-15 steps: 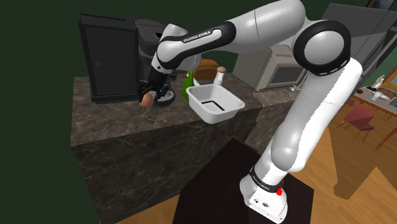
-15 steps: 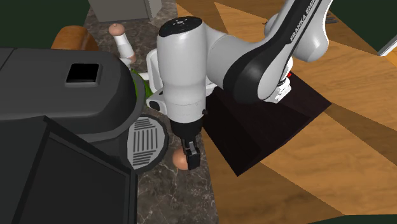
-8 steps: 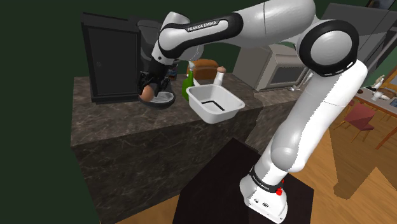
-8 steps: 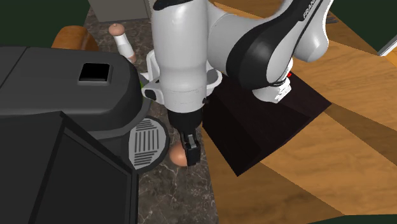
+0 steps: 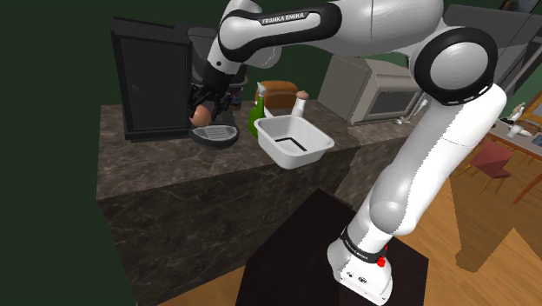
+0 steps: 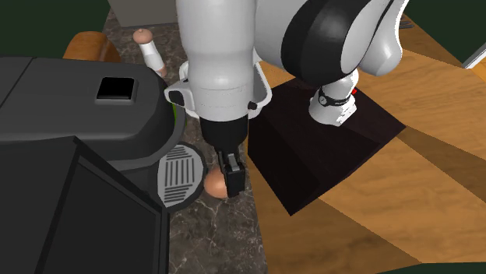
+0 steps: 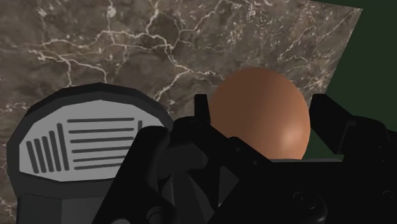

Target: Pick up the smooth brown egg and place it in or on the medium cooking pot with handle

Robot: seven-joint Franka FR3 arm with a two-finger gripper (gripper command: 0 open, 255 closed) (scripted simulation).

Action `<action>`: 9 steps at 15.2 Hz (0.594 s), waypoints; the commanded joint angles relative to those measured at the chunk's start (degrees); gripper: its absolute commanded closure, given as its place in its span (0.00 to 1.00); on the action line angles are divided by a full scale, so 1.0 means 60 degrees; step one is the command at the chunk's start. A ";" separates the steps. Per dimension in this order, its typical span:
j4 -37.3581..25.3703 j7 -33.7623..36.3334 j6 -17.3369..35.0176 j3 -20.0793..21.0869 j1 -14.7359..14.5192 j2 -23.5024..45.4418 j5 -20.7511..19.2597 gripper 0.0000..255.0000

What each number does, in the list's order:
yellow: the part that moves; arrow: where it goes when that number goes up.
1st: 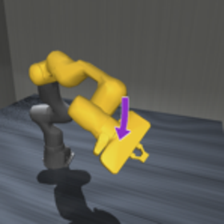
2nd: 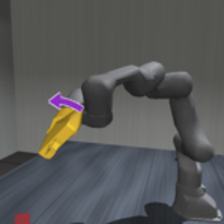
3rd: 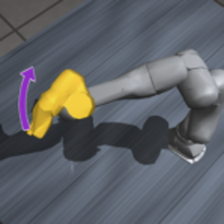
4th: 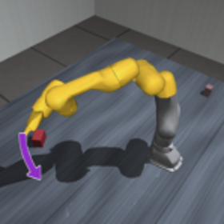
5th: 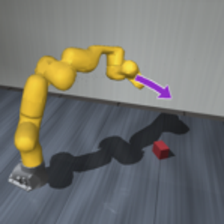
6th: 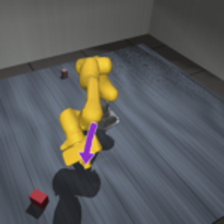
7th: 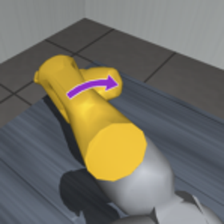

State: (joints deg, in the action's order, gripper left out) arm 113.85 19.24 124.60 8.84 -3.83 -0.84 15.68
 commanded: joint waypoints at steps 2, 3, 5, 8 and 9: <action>-0.0280 0.0106 -0.0374 -0.0004 0.0005 -0.0105 -0.0048 1.00; -0.0381 0.0135 -0.0495 -0.0008 0.0009 -0.0128 -0.0062 1.00; -0.0590 0.0192 -0.0739 -0.0015 0.0016 -0.0167 -0.0092 1.00; -0.0288 -0.0261 -0.0898 -0.0242 0.0219 -0.0522 0.0034 1.00; -0.0122 -0.0495 -0.0949 -0.0362 0.0316 -0.0682 0.0089 1.00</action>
State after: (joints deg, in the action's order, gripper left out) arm 112.55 17.56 119.10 7.29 -2.46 -4.46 15.94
